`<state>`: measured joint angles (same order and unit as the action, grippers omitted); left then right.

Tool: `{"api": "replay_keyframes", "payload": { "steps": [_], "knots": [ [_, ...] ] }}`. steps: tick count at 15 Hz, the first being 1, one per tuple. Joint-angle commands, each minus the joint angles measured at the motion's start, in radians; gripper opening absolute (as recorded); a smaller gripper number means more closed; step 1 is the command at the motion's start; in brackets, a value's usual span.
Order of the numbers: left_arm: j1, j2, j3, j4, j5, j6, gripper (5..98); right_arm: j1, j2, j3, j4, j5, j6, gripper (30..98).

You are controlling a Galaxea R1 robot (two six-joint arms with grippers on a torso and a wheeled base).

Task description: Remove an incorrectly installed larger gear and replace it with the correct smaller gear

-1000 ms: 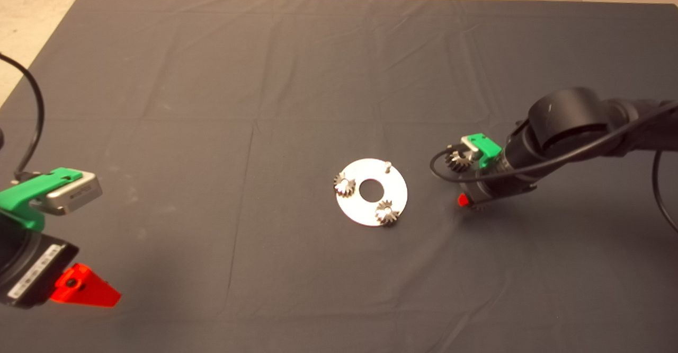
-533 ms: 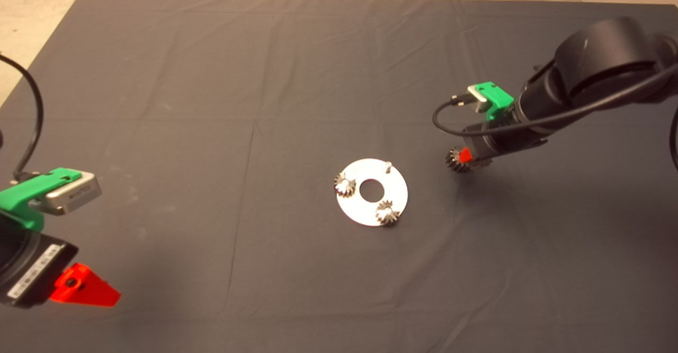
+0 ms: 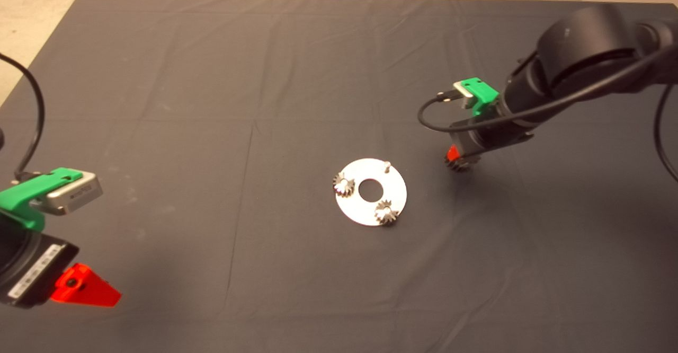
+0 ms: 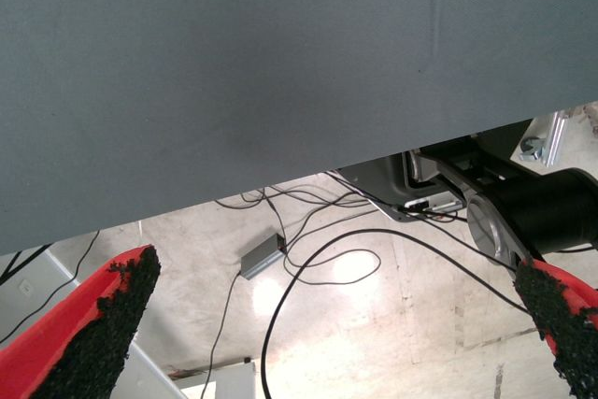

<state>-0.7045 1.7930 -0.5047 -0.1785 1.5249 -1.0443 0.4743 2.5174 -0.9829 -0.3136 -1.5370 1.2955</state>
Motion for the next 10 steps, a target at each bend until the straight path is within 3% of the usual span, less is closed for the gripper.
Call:
{"api": "replay_keyframes", "payload": {
  "steps": [1, 10],
  "knots": [
    [-0.01, 0.0, -0.009, -0.013, 0.133, -0.009, 98.2, 0.03, 0.104, -0.101, 0.015, -0.025, 0.004, 38.4],
    [-0.01, 0.003, -0.012, -0.012, 0.133, -0.008, 98.2, 0.018, 0.284, -0.294, 0.018, -0.026, -0.021, 39.0]
  ]
}}
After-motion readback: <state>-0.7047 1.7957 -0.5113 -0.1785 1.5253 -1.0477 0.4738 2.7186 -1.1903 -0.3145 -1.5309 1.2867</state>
